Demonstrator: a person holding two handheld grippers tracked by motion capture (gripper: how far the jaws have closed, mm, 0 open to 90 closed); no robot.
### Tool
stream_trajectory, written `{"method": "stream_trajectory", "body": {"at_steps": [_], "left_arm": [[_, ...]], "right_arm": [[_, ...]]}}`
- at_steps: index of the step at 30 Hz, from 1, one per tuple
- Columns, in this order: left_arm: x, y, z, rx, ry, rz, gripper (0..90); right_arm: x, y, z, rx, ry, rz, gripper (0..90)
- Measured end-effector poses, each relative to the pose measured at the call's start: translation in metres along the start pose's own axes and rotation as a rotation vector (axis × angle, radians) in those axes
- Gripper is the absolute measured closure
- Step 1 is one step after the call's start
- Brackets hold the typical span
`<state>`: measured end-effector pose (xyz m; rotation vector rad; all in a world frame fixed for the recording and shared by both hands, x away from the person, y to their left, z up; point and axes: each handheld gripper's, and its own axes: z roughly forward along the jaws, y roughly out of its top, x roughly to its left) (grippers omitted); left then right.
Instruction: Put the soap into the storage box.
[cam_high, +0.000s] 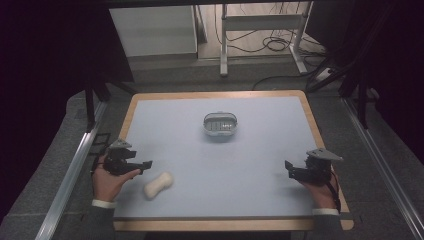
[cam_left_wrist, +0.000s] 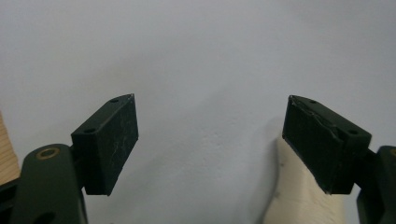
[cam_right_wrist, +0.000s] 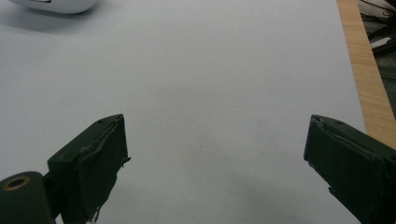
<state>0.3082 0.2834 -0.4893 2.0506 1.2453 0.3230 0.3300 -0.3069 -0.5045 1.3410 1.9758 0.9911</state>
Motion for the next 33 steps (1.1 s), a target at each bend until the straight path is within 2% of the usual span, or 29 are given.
{"method": "stream_trajectory", "body": {"at_steps": [6,9,13,19,23,33], "left_arm": [[-0.005,0.004,-0.015,0.027,-0.005,0.032,19.0],[-0.004,0.007,-0.017,0.038,-0.002,0.035,19.0],[-0.009,0.011,-0.018,0.053,-0.021,0.046,18.9],[-0.024,0.016,-0.015,0.089,-0.048,0.082,18.5],[-0.033,0.019,-0.008,0.130,-0.066,0.108,18.4],[-0.045,0.018,0.001,0.189,-0.081,0.148,18.7]], "right_arm": [[0.003,0.000,0.000,0.000,-0.006,-0.014,6.1],[0.003,-0.001,0.001,0.008,-0.007,-0.021,6.1],[0.003,-0.001,0.000,0.010,-0.009,-0.021,6.2],[0.002,-0.002,-0.002,0.007,-0.015,-0.021,6.3],[0.003,-0.002,-0.002,0.004,-0.013,-0.023,6.3],[0.004,-0.002,-0.001,0.011,-0.014,-0.032,6.3]]}}
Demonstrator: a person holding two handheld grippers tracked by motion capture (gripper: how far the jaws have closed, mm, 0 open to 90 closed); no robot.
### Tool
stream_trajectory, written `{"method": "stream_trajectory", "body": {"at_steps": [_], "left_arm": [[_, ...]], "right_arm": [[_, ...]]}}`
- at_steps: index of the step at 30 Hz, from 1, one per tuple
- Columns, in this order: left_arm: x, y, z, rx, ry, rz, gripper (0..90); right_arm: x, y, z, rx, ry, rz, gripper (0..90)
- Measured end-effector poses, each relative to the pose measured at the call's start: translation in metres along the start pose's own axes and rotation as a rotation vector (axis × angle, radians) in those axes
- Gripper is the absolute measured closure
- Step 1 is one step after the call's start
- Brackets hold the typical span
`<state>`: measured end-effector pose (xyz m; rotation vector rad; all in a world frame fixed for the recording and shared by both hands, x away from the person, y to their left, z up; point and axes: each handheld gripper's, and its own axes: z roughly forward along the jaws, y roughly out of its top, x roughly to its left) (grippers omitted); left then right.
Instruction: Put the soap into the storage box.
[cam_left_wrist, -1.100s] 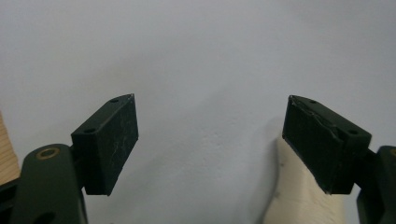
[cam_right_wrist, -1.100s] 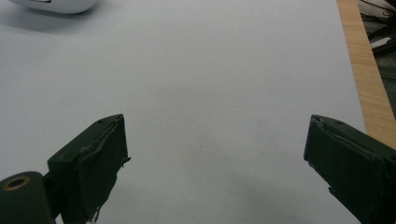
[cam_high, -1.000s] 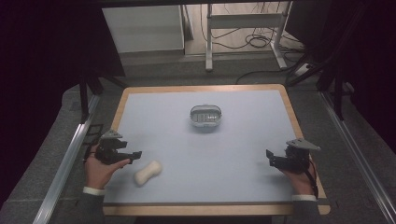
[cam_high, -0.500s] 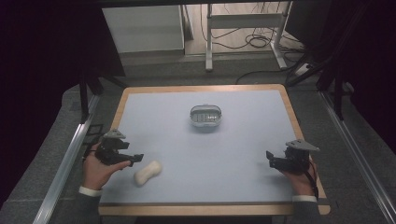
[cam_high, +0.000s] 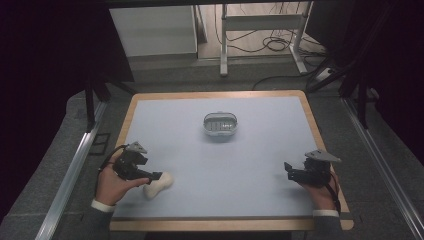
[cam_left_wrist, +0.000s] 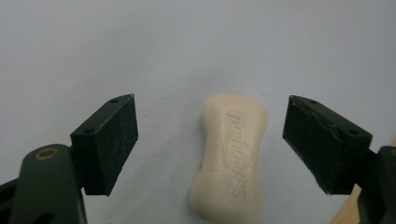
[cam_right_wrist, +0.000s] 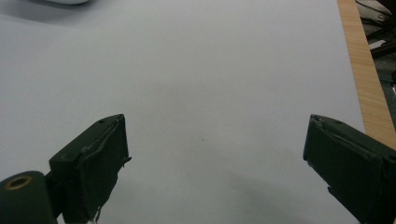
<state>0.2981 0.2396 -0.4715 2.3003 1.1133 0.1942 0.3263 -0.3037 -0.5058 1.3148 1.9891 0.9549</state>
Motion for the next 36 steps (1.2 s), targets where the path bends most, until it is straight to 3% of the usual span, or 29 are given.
{"method": "stream_trajectory", "body": {"at_steps": [3,15,25,36], "left_arm": [[-0.004,0.000,0.006,0.033,0.002,0.020,20.1],[-0.013,-0.007,0.023,0.120,-0.014,0.038,22.5],[-0.014,-0.009,0.037,0.196,-0.014,0.059,28.9],[-0.018,-0.009,0.046,0.237,0.010,0.089,36.8]], "right_arm": [[0.001,0.000,0.000,-0.002,0.004,-0.002,6.3],[0.002,-0.002,0.000,0.003,0.010,-0.004,6.3],[0.005,-0.002,0.003,0.015,0.008,-0.013,6.3],[0.005,-0.002,0.002,0.014,0.003,-0.015,6.3]]}}
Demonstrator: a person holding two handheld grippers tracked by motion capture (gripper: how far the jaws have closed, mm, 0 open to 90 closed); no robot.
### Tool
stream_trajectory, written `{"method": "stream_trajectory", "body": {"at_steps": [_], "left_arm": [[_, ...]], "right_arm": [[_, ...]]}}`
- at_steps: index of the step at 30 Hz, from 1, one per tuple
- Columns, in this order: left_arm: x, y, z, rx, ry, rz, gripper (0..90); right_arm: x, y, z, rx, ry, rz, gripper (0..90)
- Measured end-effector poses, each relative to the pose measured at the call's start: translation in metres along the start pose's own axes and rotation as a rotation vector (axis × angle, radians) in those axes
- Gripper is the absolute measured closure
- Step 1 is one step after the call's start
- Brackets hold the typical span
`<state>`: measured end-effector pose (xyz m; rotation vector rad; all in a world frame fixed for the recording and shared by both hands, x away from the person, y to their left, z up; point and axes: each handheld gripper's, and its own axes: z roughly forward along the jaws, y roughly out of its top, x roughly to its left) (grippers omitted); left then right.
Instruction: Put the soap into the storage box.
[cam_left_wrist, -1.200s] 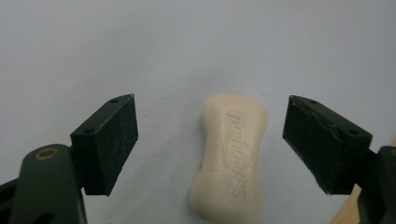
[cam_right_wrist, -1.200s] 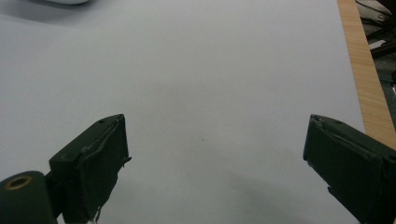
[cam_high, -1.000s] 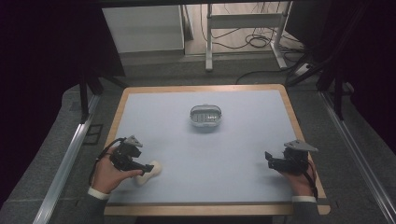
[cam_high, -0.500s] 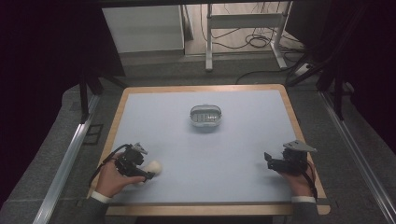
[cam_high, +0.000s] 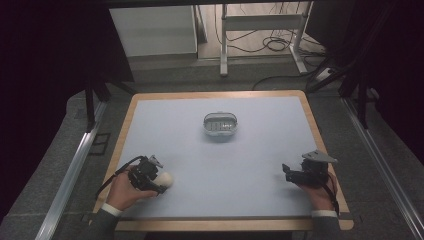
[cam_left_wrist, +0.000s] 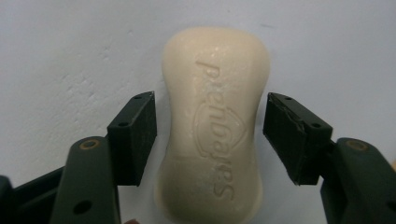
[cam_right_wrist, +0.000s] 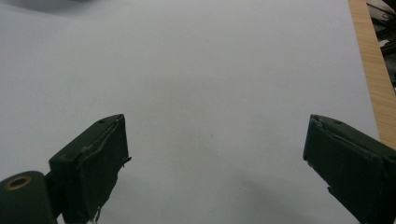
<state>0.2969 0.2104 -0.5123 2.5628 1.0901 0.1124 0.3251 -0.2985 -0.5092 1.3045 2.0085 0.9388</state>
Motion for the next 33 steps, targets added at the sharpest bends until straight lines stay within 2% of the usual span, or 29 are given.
{"method": "stream_trajectory", "body": {"at_steps": [3,5,13,21,33], "left_arm": [[-0.001,-0.001,0.001,0.003,0.004,0.009,46.9],[-0.002,-0.002,0.002,-0.006,0.011,0.011,49.4],[0.000,-0.003,0.000,-0.005,0.030,0.025,49.8],[0.004,0.002,-0.017,-0.052,0.033,0.019,49.8],[0.008,0.014,-0.035,-0.093,0.041,0.026,49.9]], "right_arm": [[0.001,0.000,0.000,-0.001,-0.001,-0.006,6.3],[0.001,0.000,0.000,0.002,-0.003,-0.007,6.3],[-0.001,0.000,-0.001,0.002,-0.009,0.001,6.3],[-0.004,-0.001,-0.002,0.001,-0.016,0.007,6.3],[-0.004,-0.002,-0.002,0.005,-0.017,0.007,6.3]]}}
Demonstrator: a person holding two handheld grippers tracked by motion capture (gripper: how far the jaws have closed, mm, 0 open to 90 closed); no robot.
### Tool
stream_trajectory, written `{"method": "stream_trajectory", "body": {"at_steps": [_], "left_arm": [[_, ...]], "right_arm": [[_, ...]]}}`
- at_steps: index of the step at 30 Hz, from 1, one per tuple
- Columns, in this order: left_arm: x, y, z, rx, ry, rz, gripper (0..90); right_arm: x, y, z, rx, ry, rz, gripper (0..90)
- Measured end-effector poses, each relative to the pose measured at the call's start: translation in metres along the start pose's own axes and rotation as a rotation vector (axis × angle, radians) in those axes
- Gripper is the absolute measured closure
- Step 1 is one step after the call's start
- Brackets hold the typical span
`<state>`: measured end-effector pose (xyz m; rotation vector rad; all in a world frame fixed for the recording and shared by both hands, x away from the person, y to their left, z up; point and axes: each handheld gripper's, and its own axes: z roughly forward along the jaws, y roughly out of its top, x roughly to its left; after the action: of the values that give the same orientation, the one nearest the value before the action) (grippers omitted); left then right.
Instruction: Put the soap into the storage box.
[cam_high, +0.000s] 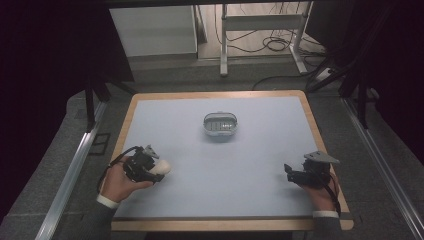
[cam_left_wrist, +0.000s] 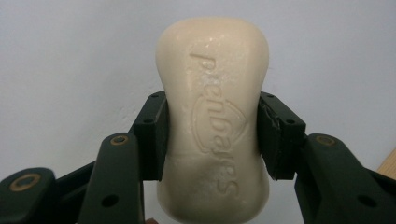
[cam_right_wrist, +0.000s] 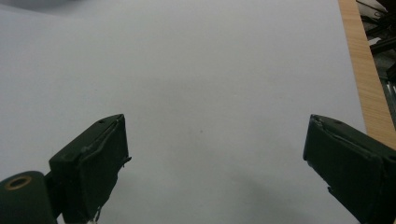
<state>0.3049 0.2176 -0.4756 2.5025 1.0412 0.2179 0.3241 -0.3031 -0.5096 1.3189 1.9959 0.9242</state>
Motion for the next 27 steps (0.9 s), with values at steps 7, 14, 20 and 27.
{"method": "stream_trajectory", "body": {"at_steps": [7,14,20,27], "left_arm": [[0.003,0.007,-0.006,-0.013,-0.001,0.005,49.9],[0.005,0.013,-0.008,-0.021,0.004,0.010,49.9],[0.007,0.019,-0.010,-0.020,0.006,0.016,49.9],[0.009,0.026,-0.009,-0.024,0.004,0.021,49.9]], "right_arm": [[0.000,-0.001,0.000,0.003,-0.003,-0.001,6.3],[-0.001,0.000,0.000,0.001,0.001,0.008,6.3],[-0.001,-0.001,0.000,0.005,-0.005,0.005,6.3],[-0.001,-0.001,0.001,0.005,-0.005,0.003,6.3]]}}
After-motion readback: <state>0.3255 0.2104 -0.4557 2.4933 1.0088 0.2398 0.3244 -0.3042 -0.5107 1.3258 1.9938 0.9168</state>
